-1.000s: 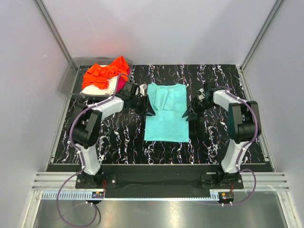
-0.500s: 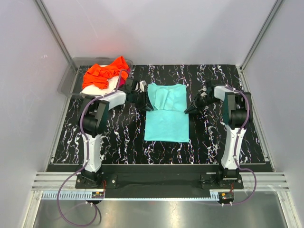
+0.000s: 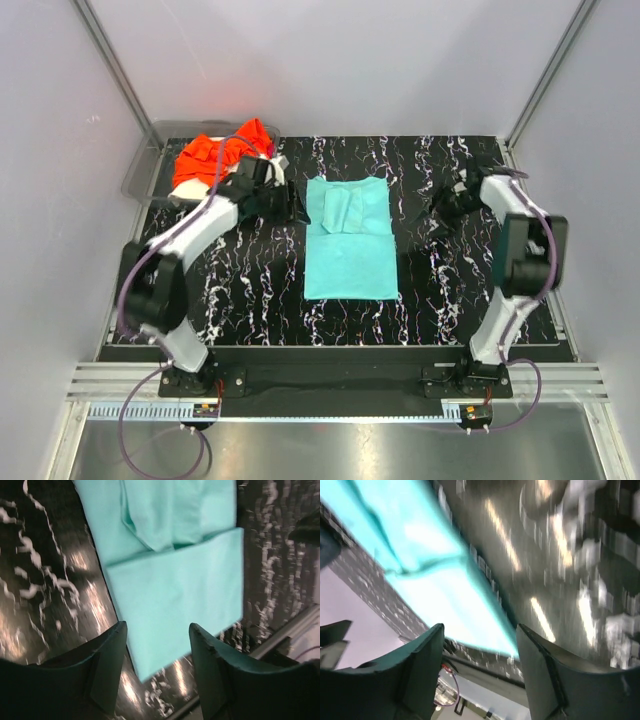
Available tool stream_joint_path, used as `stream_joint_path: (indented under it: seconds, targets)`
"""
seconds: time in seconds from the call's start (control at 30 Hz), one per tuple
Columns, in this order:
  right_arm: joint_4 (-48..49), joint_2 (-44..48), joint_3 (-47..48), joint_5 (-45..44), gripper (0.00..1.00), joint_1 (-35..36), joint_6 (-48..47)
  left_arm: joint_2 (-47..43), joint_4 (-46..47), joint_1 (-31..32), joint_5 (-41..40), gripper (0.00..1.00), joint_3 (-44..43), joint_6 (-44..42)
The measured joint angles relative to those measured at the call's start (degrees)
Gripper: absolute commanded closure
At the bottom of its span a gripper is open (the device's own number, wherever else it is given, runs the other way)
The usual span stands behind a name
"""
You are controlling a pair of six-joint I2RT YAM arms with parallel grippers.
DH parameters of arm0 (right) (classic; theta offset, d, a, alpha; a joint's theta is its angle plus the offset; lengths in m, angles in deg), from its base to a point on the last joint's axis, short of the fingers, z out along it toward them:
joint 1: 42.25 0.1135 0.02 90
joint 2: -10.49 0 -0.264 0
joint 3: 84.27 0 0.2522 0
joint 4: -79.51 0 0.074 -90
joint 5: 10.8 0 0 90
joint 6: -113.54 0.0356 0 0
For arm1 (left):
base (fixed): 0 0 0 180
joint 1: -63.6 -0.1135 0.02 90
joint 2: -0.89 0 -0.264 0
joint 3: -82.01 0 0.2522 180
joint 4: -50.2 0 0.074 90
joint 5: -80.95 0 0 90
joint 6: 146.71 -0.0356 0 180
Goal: Fold and stack the t-shirts
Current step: Fold the tshirt
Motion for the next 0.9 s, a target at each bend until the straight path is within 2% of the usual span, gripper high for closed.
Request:
stream_joint_path:
  seconds: [0.1, 0.2, 0.33, 0.47, 0.57, 0.7, 0.9]
  targets:
    - [0.5, 15.1, -11.8, -0.7, 0.32, 0.3, 0.9, -15.0, 2.2, 0.9, -1.2, 0.41, 10.1, 5.8]
    - [3.2, 28.5, -25.0, -0.7, 0.31, 0.8, 4.4, -27.9, 7.3, 4.0, -2.6, 0.41, 24.0, 14.7]
    - [7.1, 40.5, -40.6, -1.5, 0.3, 3.2, 12.3, -37.5, 11.2, 10.8, -7.0, 0.35, 41.8, 28.3]
    - [10.0, 50.8, -49.8, -4.9, 0.3, 9.2, 20.7, -42.9, 13.4, 13.7, -11.6, 0.35, 51.9, 39.8]
    - [13.2, 55.5, -53.7, -7.3, 0.32, 12.7, 26.8, -45.0, 15.9, 14.5, -15.5, 0.38, 55.6, 47.4]
    - [18.4, 55.7, -58.8, -9.6, 0.36, 15.5, 33.4, -44.2, 19.3, 16.3, -19.4, 0.44, 56.9, 55.3]
    - [25.2, 55.1, -65.5, -11.5, 0.4, 17.8, 41.0, -38.2, 23.3, 19.3, -24.0, 0.45, 57.5, 64.5]
